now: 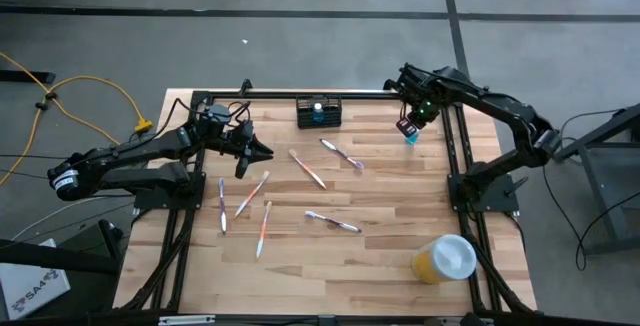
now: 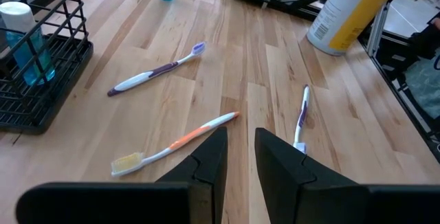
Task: Pick & Place toothbrushing station
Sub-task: Put the blue mouthwash into the wire organizer
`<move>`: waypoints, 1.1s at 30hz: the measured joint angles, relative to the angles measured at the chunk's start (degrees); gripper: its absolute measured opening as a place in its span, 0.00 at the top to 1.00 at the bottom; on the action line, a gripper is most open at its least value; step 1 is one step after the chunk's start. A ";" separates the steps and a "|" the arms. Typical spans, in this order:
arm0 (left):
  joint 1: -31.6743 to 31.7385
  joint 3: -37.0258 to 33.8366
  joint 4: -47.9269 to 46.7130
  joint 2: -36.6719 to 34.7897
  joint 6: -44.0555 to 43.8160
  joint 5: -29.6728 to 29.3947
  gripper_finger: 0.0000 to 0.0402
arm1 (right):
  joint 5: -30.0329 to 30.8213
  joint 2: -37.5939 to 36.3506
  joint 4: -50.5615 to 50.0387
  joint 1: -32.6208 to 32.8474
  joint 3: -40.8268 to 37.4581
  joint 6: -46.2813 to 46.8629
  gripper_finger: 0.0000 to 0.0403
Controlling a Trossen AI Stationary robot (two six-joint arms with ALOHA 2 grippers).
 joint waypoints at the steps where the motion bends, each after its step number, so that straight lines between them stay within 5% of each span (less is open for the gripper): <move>1: 0.00 0.00 0.00 -0.01 -0.01 0.00 0.82 | 0.00 0.00 -0.09 0.00 0.00 0.00 0.83; 8: 0.00 0.00 0.00 0.00 -0.01 0.00 0.82 | 0.00 0.00 -0.18 0.00 -0.02 0.07 0.82; 20: 0.00 0.00 0.00 0.00 0.00 0.00 0.82 | 0.26 0.07 0.49 1.17 -3.36 0.42 0.63; 33: 0.01 0.00 -0.01 0.00 -0.01 0.00 0.82 | 0.46 0.09 8.30 1.14 -8.20 1.01 0.61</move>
